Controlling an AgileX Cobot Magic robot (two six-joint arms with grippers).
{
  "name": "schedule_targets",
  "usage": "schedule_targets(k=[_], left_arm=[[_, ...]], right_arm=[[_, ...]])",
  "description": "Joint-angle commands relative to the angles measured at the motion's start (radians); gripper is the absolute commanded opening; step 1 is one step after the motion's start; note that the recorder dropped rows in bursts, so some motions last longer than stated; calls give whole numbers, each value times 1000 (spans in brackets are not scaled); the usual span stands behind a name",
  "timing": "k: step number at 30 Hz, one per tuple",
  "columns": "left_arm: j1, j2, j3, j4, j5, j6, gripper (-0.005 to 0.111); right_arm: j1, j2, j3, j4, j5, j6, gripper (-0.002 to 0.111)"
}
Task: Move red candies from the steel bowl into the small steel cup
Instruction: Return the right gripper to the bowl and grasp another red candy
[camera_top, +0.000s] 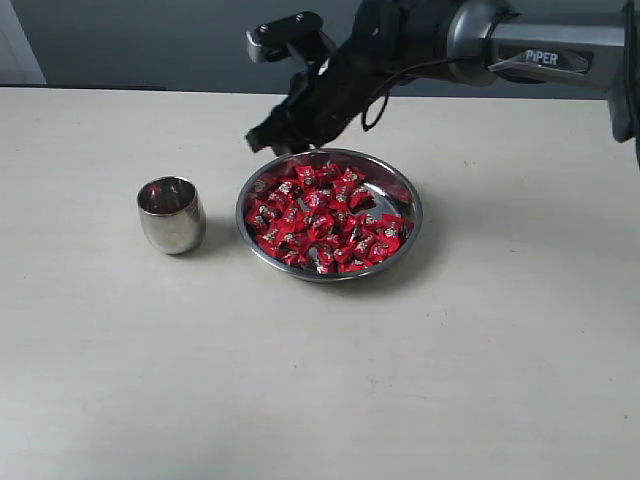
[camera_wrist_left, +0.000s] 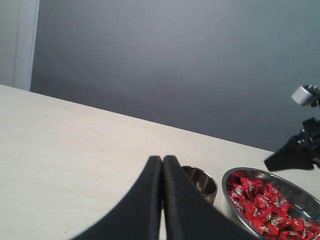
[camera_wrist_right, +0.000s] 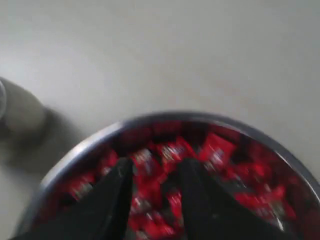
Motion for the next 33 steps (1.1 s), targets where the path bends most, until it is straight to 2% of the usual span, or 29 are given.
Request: schedule_targets(k=[1, 5, 22, 24, 28, 33], left_arm=[[1, -5, 4, -10, -4, -1, 0], [1, -5, 4, -10, -4, -1, 0], [1, -5, 4, -10, -4, -1, 0], [1, -5, 4, -10, -4, -1, 0], [1, -5, 4, -10, -4, -1, 0], [1, -5, 4, -10, -4, -1, 0]], right_arm=[[-35, 12, -2, -270, 235, 145, 34], [-35, 42, -2, -374, 295, 153, 34], [-35, 90, -2, -422, 128, 194, 34], [-35, 90, -2, -422, 126, 194, 38], [-35, 90, -2, -422, 133, 194, 54], [-37, 90, -2, -442, 108, 194, 52]])
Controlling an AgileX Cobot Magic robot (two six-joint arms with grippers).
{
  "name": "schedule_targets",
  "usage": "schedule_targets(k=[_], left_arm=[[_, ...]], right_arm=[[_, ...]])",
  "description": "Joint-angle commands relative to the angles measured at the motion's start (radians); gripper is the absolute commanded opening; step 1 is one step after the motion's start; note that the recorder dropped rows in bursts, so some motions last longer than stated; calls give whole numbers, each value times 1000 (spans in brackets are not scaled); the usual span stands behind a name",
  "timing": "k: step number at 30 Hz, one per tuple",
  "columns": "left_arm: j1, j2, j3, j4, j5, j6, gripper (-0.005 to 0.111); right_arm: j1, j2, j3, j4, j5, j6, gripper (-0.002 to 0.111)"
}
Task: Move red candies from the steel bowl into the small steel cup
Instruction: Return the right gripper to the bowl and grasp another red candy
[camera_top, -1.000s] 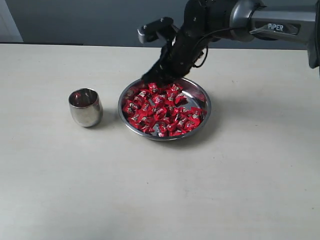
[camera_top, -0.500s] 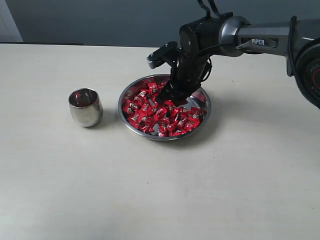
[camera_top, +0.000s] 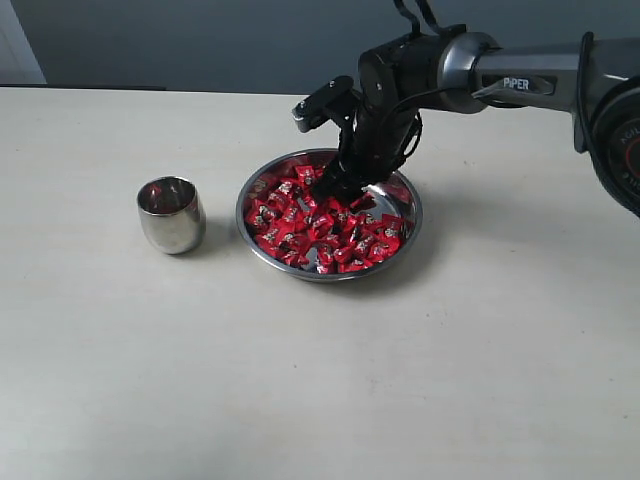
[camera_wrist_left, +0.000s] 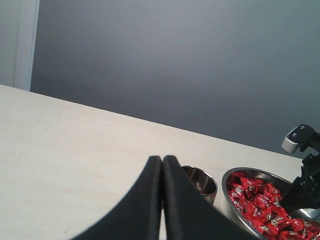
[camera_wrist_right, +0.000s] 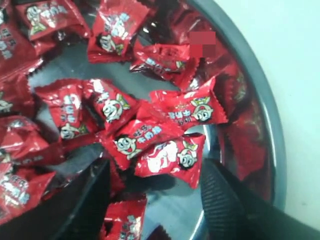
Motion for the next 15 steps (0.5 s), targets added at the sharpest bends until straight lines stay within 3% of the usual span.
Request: schedule_targets(k=[1, 15], left_arm=[[1, -5, 4, -10, -4, -1, 0], [1, -5, 4, -10, -4, -1, 0]], right_arm=[[-7, -4, -2, -23, -40, 1, 51], [-38, -4, -2, 25, -30, 27, 51]])
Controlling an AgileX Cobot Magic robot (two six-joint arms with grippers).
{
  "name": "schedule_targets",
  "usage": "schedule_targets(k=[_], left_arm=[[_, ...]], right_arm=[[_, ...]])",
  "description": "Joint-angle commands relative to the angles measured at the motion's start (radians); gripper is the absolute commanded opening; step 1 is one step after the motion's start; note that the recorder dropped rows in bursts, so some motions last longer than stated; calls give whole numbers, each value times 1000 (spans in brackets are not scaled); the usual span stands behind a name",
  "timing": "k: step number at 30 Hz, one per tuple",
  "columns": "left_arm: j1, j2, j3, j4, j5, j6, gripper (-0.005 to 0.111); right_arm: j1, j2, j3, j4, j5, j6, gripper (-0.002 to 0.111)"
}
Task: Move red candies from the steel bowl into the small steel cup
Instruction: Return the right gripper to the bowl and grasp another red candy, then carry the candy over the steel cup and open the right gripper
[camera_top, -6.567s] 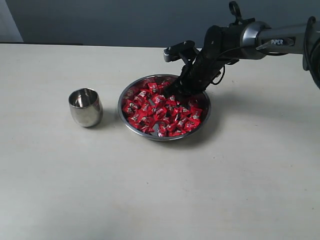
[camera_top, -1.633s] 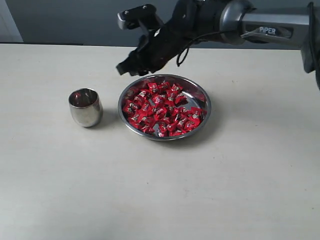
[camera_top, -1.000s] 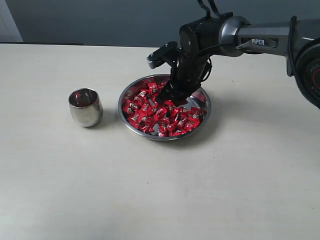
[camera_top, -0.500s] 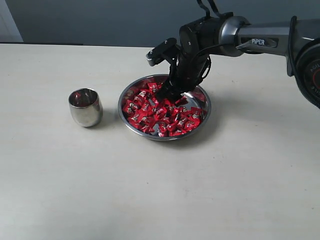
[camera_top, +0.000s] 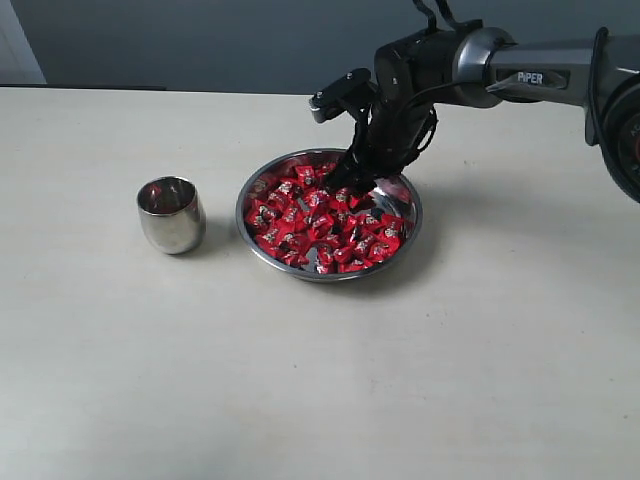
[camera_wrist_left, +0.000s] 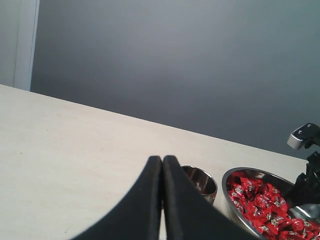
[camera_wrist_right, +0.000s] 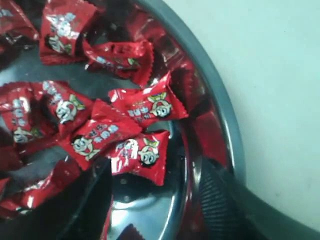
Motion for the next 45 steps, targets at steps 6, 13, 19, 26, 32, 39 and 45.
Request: schedule_targets(k=[6, 13, 19, 26, 32, 39, 45], left_arm=[[1, -5, 4, -10, -4, -1, 0], [1, -5, 4, -10, -4, -1, 0], [1, -5, 4, -10, -4, -1, 0], [1, -5, 4, -10, -4, -1, 0], [1, -5, 4, -10, -4, -1, 0], [1, -5, 4, -10, -4, -1, 0], [1, -5, 4, -10, -4, -1, 0]], right_arm=[[-6, -4, -2, 66, -46, -1, 51], [-6, 15, -2, 66, -36, -1, 51], [-6, 60, -2, 66, -31, -1, 51], [-6, 62, -2, 66, -31, -1, 34], [-4, 21, -2, 66, -11, -1, -1], [9, -109, -2, 304, -73, -31, -1], [112, -112, -2, 549, -134, -262, -1]])
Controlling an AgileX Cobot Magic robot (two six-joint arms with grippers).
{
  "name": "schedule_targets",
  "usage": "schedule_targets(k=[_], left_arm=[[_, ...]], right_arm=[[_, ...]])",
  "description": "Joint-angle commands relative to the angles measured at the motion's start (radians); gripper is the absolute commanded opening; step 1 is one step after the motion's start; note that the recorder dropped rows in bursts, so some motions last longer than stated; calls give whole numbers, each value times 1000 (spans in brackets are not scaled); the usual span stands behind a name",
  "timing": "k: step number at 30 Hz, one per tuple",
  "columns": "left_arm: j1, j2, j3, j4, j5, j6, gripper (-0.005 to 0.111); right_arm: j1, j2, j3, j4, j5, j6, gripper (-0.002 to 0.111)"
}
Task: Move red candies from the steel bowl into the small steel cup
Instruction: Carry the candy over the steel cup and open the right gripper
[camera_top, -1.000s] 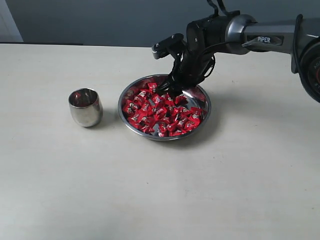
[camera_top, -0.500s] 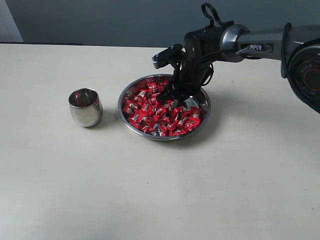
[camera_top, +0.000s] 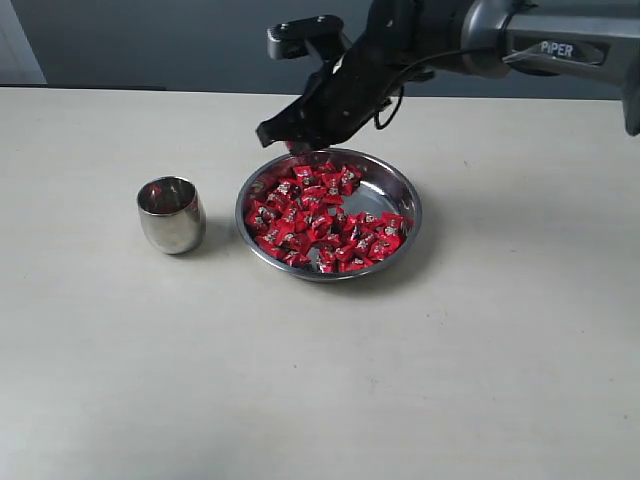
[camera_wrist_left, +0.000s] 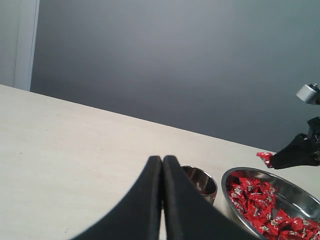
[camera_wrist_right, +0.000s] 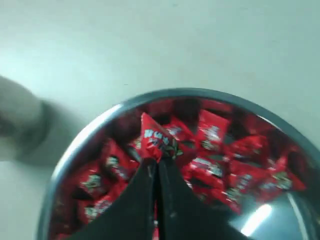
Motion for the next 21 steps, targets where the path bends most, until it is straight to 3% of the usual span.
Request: schedule_targets(k=[1, 10, 16, 21], left_arm=[[1, -5, 4, -10, -4, -1, 0], [1, -5, 4, -10, -4, -1, 0], [1, -5, 4, -10, -4, -1, 0], [1, -5, 4, -10, -4, -1, 0]], right_arm=[[74, -6, -1, 114, -68, -116, -1], [224, 4, -1, 120, -221, -169, -1], [232, 26, -1, 120, -218, -169, 0], [232, 38, -1, 120, -202, -172, 19]])
